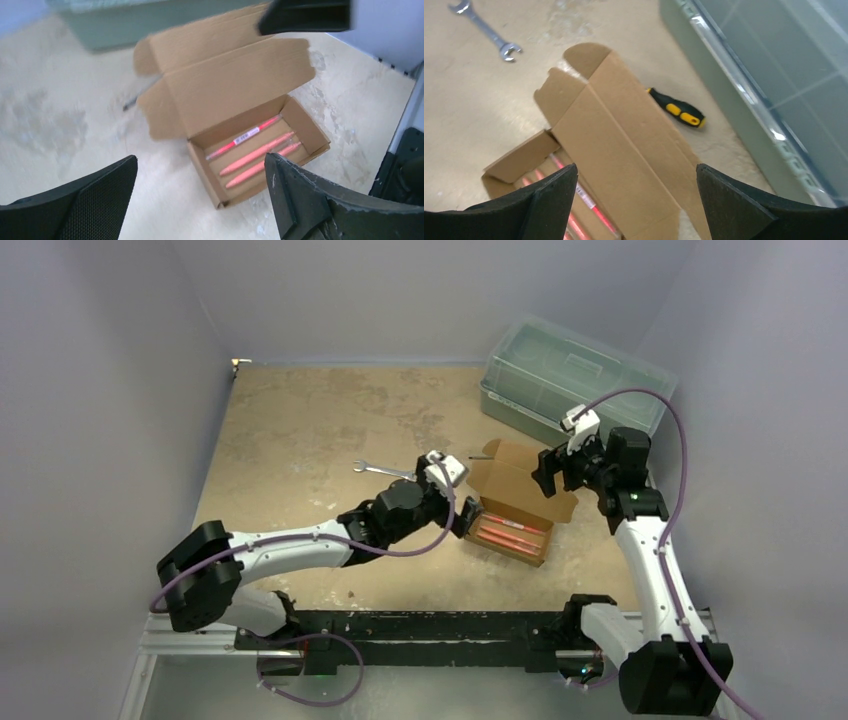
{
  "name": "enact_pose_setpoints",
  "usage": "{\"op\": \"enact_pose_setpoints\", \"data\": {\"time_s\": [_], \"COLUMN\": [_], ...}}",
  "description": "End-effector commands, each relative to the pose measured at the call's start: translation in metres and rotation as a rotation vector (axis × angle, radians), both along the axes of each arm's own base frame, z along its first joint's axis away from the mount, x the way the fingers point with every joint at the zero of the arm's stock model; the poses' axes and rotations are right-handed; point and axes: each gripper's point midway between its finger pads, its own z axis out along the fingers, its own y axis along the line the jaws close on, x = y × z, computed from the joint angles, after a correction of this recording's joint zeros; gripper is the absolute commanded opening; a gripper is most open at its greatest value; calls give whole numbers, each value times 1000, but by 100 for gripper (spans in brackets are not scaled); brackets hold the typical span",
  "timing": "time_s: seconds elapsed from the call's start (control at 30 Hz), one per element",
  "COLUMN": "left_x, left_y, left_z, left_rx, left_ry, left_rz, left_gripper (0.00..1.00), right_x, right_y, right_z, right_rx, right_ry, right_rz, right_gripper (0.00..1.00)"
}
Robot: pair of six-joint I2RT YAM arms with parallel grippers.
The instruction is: Fold the paper box
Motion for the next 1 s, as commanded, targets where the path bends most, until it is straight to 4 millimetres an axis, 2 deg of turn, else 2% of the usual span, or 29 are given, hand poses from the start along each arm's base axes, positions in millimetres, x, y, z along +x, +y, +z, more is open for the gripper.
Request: {"op": "enact_pose_setpoints", "data": {"time_s": [0.0,0.13,0.33,0.5,0.6,0.73,0.9,0.97], "left_x": [8,21,34,37,38,39,33,34], "left_y": [27,22,-3,-18,-17,-21,-17,-15], "left_z": [-42,-62,-87,-100,-115,-121,-134,-136], "left_rx": [-238,-195,-71,6,111,186,300,324], "left_ry": [324,401,449,446,426,387,353,340], "left_rz": [189,261,277,292,332,361,396,413], "left_gripper": [97,93,70,60,56,49,47,44], "right_x": [-9,-10,-10,-11,-11,-12,-13,-12], "right_y": [23,25,25,25,25,26,26,26], "right_z": [8,5,4,7,8,10,10,11], "right_rx": [12,19,23,23,24,23,24,23], "right_ry": [1,4,6,-1,-6,-12,-13,-15], "right_rz": [185,190,187,189,190,191,191,191], "right_gripper": [91,91,92,92,92,92,92,92]}}
